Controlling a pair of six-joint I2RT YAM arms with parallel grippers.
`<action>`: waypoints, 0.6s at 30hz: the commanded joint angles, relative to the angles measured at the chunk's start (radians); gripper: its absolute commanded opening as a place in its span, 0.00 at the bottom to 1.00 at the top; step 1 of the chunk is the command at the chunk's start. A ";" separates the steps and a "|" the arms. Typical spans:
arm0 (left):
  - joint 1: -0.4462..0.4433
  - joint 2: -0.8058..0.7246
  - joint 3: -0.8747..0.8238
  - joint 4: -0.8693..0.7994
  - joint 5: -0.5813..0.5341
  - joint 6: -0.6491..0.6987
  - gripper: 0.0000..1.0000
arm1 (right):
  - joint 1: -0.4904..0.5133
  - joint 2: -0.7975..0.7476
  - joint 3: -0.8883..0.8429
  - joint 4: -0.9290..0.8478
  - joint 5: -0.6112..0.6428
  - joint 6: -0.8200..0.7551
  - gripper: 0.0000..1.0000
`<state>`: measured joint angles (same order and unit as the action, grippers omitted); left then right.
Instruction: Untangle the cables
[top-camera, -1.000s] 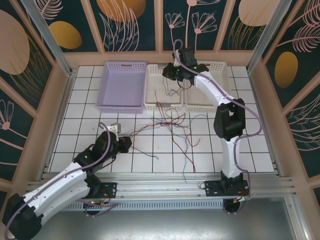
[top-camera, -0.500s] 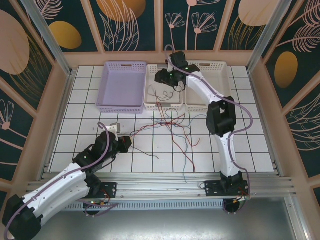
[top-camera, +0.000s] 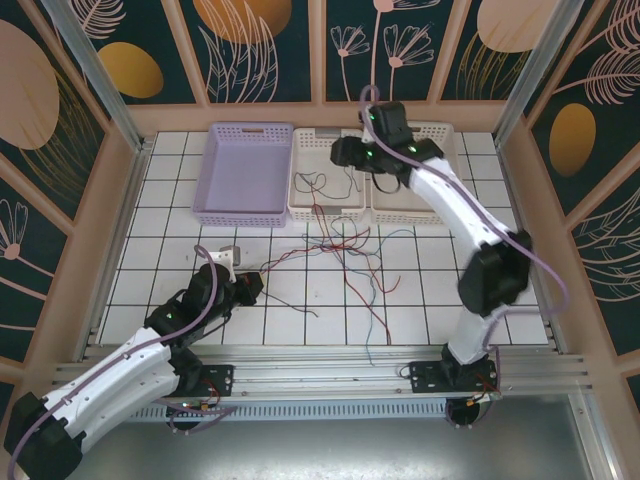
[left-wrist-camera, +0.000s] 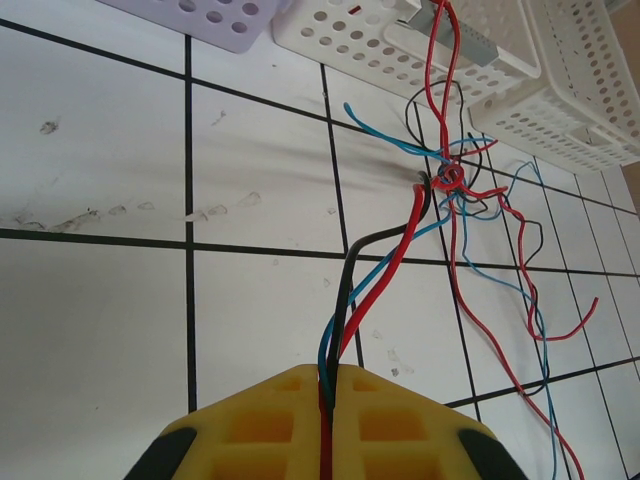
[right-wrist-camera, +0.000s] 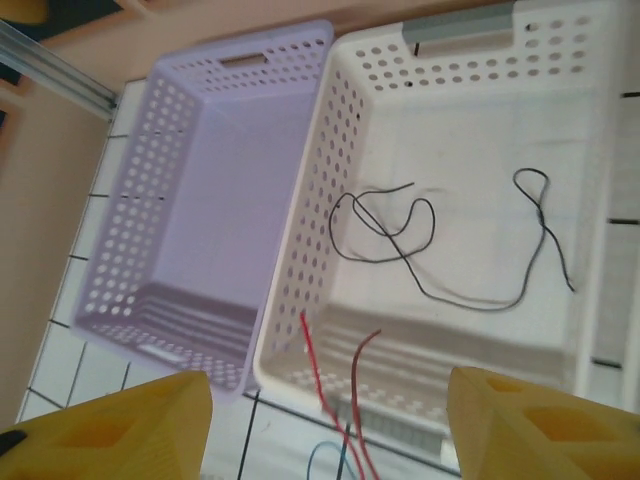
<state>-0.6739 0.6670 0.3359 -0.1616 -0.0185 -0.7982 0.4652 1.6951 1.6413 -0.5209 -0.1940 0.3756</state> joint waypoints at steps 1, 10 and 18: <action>0.003 -0.016 0.021 0.000 0.012 -0.001 0.00 | 0.015 -0.202 -0.235 0.078 0.020 0.012 0.65; 0.003 -0.061 0.058 -0.019 0.015 -0.017 0.00 | 0.095 -0.489 -0.832 0.200 0.025 0.130 0.58; 0.003 -0.056 0.065 -0.020 0.024 -0.025 0.00 | 0.206 -0.470 -1.039 0.297 0.125 0.229 0.54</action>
<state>-0.6739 0.6151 0.3759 -0.1799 -0.0074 -0.8097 0.6590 1.2308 0.6224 -0.3176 -0.1345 0.5472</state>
